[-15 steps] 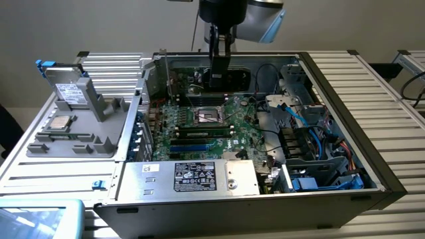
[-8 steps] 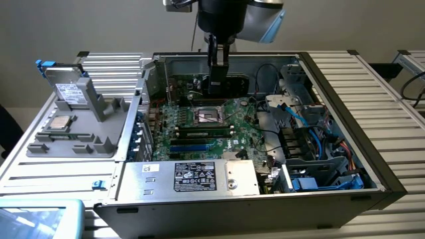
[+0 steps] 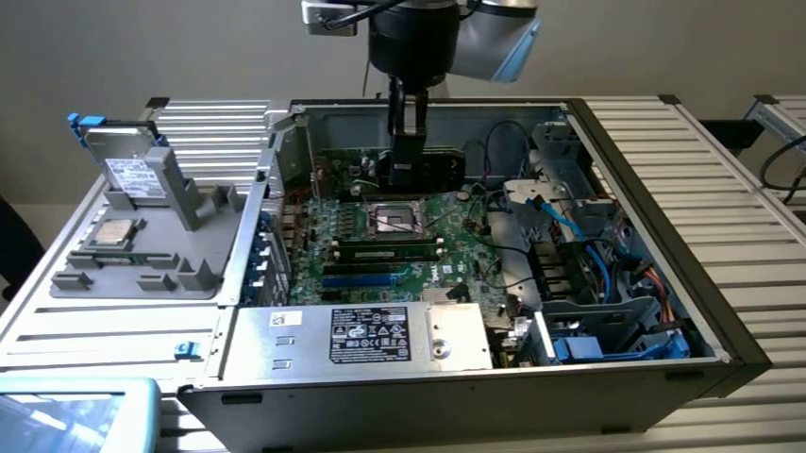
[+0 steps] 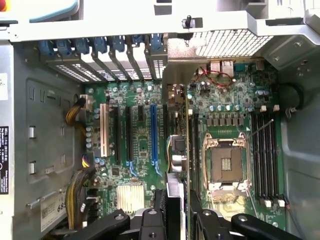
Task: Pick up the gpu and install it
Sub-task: 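Insert the gpu into the slot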
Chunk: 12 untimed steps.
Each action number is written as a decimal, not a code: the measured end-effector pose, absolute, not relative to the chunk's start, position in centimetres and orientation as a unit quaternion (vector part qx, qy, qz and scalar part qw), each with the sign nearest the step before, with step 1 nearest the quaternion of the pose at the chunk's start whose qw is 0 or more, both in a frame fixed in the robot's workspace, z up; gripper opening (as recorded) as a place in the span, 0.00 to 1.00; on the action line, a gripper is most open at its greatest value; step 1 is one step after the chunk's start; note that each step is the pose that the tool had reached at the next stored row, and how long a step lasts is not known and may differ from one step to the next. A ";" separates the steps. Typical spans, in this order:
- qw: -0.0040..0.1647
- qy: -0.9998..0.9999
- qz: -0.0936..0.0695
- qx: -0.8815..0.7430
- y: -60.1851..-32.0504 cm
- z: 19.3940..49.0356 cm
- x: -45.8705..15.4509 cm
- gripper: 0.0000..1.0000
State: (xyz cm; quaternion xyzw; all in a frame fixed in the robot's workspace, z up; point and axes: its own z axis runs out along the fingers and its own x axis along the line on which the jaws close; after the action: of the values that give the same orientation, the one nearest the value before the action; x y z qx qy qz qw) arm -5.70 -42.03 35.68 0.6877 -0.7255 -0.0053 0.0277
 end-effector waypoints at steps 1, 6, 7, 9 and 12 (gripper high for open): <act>0.028 -0.726 -0.005 0.688 -42.1 35.5 -5.7 0.29; 0.029 -0.726 -0.007 0.688 -42.3 34.6 -5.8 0.29; 0.029 -0.725 -0.007 0.688 -42.4 34.4 -5.9 0.29; 0.030 -0.725 -0.007 0.688 -42.5 34.1 -6.1 0.29; 0.030 -0.725 -0.008 0.688 -42.8 33.7 -6.6 0.29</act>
State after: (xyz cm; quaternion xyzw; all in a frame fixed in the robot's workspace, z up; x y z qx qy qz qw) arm -6.61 -42.82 33.71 0.6876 -0.7254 -0.0080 0.0298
